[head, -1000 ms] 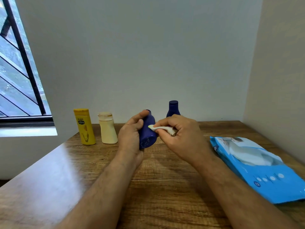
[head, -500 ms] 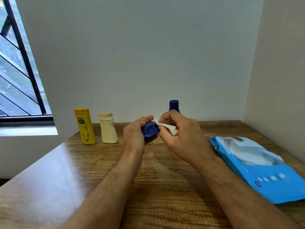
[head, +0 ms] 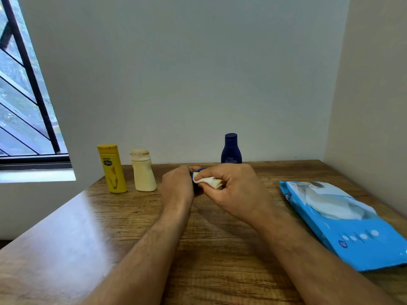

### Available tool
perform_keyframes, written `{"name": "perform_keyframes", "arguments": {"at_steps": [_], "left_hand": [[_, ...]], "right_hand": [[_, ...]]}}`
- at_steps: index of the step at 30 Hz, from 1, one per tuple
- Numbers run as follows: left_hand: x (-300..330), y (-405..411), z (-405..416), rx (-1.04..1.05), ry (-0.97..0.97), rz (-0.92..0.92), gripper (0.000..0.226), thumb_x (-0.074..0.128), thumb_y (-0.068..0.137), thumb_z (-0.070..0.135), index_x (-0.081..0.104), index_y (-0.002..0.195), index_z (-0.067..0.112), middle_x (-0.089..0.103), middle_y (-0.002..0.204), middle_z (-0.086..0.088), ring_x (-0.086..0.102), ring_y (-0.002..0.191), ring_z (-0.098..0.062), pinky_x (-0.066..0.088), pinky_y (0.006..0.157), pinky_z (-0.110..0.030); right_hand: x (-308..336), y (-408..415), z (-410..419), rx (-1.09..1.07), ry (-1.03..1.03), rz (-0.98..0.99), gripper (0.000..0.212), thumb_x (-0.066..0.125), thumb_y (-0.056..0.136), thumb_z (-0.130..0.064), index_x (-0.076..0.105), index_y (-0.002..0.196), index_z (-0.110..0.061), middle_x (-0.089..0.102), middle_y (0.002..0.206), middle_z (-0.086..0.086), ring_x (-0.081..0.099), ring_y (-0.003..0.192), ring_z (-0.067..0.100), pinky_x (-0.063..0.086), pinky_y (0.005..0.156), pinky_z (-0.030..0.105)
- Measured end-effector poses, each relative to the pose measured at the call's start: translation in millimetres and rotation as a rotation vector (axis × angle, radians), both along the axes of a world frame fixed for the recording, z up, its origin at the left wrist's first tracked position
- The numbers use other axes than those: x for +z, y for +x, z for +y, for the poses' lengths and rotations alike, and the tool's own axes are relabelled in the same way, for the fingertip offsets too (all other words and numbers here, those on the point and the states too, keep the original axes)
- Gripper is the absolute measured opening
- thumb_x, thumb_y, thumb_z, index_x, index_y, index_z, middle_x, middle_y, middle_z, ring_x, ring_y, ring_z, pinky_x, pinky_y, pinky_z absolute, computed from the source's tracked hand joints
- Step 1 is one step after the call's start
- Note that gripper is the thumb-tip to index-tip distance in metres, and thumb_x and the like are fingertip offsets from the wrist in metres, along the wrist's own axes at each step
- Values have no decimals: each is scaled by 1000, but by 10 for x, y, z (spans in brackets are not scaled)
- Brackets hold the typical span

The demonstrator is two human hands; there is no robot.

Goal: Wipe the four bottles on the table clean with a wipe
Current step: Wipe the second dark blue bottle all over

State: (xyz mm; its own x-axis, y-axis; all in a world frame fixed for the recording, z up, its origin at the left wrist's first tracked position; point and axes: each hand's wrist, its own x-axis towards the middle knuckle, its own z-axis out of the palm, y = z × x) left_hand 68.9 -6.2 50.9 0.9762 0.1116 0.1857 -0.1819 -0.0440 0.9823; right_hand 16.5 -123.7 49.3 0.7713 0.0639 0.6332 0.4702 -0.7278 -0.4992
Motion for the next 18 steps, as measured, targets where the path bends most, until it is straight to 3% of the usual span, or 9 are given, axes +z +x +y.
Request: {"name": "perform_keyframes", "arguments": {"at_steps": [5, 14, 18], "left_hand": [[0, -5, -10, -4, -122, 47, 27, 47, 98, 11, 69, 82, 10, 68, 95, -15, 67, 84, -26, 59, 71, -35], [10, -5, -14, 12, -226, 106, 33, 45, 95, 16, 73, 77, 13, 71, 85, -10, 66, 77, -19, 47, 50, -25], [5, -5, -43, -42, -390, 158, 27, 43, 99, 14, 67, 87, 9, 68, 94, -14, 66, 88, -23, 53, 59, -28]], "right_hand": [[12, 26, -87, -115, 147, -16, 18, 71, 89, -25, 74, 105, -31, 67, 96, -16, 61, 87, 0, 46, 68, 9], [-4, 4, 2, 26, 14, 45, 21, 73, 86, -25, 75, 105, -34, 70, 95, -22, 60, 90, -8, 44, 72, 2], [-2, 15, -47, -31, 69, -6, 17, 73, 86, -26, 75, 102, -32, 66, 89, -22, 61, 85, -5, 47, 67, 6]]}}
